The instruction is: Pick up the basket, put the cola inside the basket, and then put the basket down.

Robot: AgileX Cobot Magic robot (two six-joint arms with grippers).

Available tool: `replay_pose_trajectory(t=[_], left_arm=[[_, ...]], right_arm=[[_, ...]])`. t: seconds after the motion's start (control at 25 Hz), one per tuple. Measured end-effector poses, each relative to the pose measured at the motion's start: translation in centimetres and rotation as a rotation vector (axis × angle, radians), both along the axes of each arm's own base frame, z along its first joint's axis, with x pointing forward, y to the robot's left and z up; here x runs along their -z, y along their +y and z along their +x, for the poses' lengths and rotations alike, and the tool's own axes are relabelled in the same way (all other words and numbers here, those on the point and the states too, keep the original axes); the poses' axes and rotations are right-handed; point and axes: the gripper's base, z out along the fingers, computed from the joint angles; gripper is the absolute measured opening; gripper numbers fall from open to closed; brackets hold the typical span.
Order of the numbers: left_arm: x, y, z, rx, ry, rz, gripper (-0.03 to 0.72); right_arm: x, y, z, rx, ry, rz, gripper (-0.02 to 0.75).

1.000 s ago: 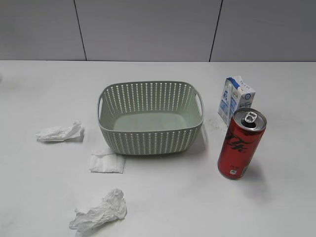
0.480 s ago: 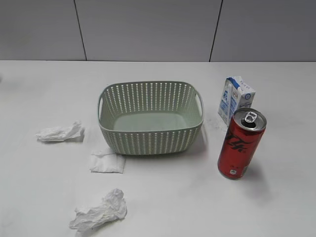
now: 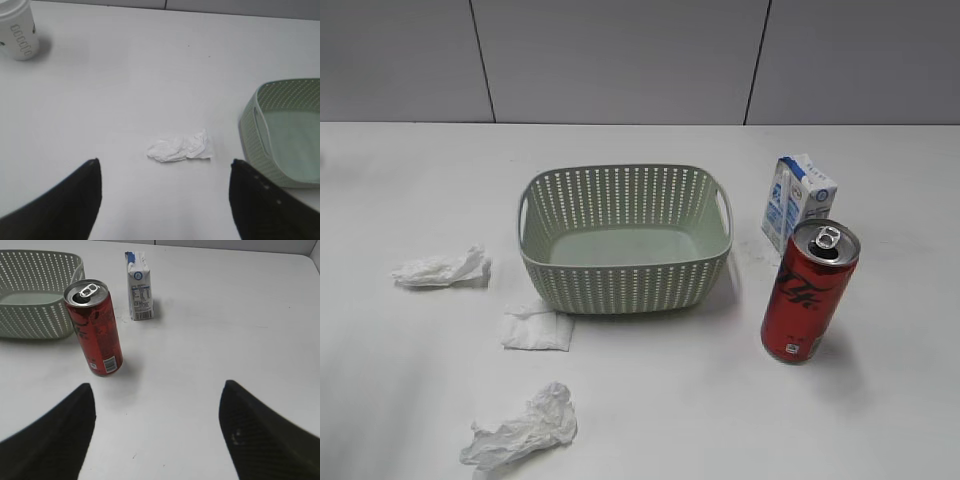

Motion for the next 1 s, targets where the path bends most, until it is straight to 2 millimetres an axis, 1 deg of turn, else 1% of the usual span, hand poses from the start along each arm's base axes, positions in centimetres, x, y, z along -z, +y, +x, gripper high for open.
replay_pose_trajectory(t=[0.12, 0.28, 0.4, 0.48, 0.6, 0.8, 0.92, 1.0], left_arm=[[0.0, -0.5, 3.8, 0.007, 0.078, -0.003, 0.594], [1.0, -1.7, 8.3, 0.052, 0.217, 0.003, 0.591], [2.1, -3.7, 10.9, 0.114, 0.313, 0.015, 0.589], [3.2, -5.2, 12.5, 0.139, 0.372, 0.023, 0.589], [4.6, -8.0, 14.3, 0.164, 0.439, 0.057, 0.588], [7.3, -13.1, 16.1, 0.192, 0.525, 0.074, 0.588], [9.2, -15.2, 16.8, 0.174, 0.579, 0.066, 0.588], [10.4, -16.2, 17.3, 0.159, 0.609, 0.065, 0.588]], right_arm=[[0.0, 0.0, 0.0, 0.0, 0.0, 0.0, 0.585], [0.0, 0.0, 0.0, 0.0, 0.0, 0.0, 0.585], [0.0, 0.0, 0.0, 0.0, 0.0, 0.0, 0.585], [0.0, 0.0, 0.0, 0.0, 0.0, 0.0, 0.585], [0.0, 0.0, 0.0, 0.0, 0.0, 0.0, 0.585], [0.0, 0.0, 0.0, 0.001, 0.0, -0.001, 0.585], [0.0, 0.0, 0.0, 0.001, 0.0, -0.001, 0.585], [0.0, 0.0, 0.0, 0.001, 0.0, -0.001, 0.585]])
